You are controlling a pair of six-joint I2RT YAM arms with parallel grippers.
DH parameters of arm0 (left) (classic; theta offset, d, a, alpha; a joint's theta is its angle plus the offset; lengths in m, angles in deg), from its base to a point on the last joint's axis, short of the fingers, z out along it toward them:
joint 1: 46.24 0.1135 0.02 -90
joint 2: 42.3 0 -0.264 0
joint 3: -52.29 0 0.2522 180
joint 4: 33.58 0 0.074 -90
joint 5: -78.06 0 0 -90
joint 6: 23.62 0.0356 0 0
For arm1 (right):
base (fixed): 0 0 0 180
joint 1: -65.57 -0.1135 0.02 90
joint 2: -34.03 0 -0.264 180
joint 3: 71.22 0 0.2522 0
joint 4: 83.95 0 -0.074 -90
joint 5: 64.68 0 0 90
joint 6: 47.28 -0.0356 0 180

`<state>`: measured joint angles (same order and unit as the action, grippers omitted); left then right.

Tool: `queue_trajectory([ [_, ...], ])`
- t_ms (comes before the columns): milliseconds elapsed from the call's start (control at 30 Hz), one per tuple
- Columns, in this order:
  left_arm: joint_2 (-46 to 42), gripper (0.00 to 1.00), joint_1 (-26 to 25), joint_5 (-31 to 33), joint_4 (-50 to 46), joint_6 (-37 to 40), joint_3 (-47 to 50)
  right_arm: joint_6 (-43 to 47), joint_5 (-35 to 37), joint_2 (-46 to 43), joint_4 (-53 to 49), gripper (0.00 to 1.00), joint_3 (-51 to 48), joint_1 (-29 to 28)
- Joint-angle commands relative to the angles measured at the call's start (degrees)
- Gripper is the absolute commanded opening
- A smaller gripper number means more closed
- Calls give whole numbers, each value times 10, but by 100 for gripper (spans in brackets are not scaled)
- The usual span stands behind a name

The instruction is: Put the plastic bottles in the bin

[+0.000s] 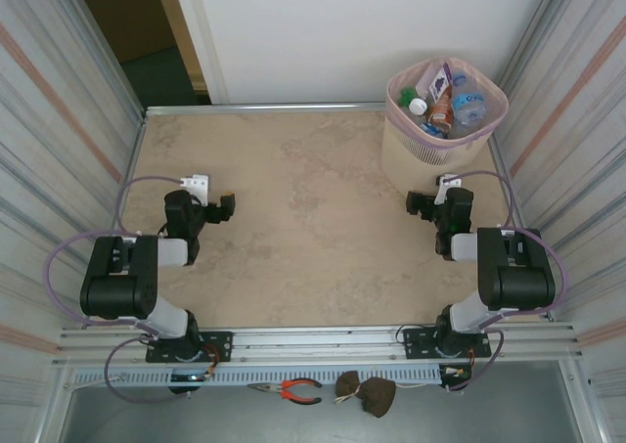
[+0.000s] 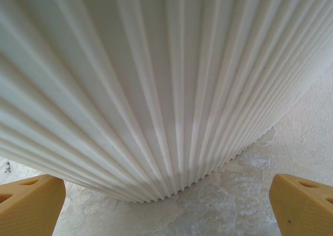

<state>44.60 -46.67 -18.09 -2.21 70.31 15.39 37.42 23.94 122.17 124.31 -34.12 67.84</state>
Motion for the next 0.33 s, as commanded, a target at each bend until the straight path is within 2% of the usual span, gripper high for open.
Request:
queue_trajectory([
  [0,-4,99,-13,32,1,14,-4,7,7,2,40,99,0,2],
  [100,-4,99,-14,33,3,14,-3,9,8,3,41,99,-1,0],
  [167,-4,99,-13,32,3,14,-3,21,36,3,60,99,-10,-18],
  [300,-4,99,-11,29,1,12,-3,5,-7,2,40,99,0,9],
])
